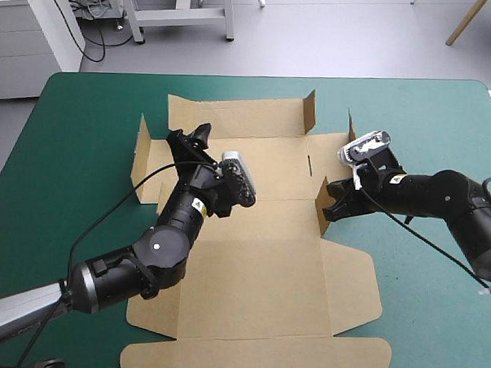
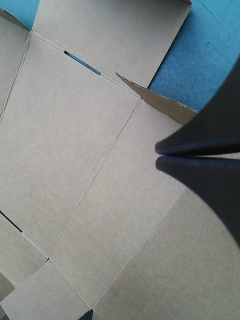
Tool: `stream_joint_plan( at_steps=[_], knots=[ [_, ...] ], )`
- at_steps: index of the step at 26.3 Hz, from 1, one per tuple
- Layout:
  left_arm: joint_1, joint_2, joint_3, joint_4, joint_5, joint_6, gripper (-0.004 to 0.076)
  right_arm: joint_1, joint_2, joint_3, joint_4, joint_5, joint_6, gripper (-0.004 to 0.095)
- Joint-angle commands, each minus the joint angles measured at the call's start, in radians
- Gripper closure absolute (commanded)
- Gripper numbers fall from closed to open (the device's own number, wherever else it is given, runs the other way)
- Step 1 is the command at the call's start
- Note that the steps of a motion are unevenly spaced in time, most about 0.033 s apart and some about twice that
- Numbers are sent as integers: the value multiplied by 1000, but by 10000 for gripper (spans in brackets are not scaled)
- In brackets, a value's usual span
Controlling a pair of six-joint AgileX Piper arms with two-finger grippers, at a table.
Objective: Fold the box
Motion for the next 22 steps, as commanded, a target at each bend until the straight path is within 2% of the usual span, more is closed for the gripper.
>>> stream_joint_plan(
  at_steps=[1,5,8,10,12,16,17,18,19,20,21,22],
  knots=[
    [22,-36,-94,-75,-13,38,181,3,-22,-56,18,-1,5,901],
    [77,-36,-206,-340,-27,230,206,3,-22,-91,-43,26,50,901],
    [133,-36,-302,-565,27,409,258,3,-22,-124,-105,70,93,867],
    [175,-36,-357,-700,82,491,300,3,-22,-150,-127,107,110,782],
    [225,-36,-410,-794,138,537,346,3,-22,-176,-146,128,137,654],
    [318,-36,-473,-902,222,551,418,3,-22,-229,-151,140,174,405],
    [367,-36,-495,-974,268,569,471,3,-22,-256,-152,146,189,340],
    [388,-36,-501,-1022,287,591,497,3,-22,-270,-157,155,205,319],
    [447,-40,-506,-1115,323,619,566,3,-22,-303,-180,179,246,300],
    [478,-43,-506,-1144,333,626,601,3,-22,-325,-205,204,270,300],
    [541,-49,-506,-1196,359,633,668,3,-22,-368,-262,256,315,300],
    [565,-54,-506,-1207,363,633,691,3,-22,-395,-297,291,339,300]
  ],
)
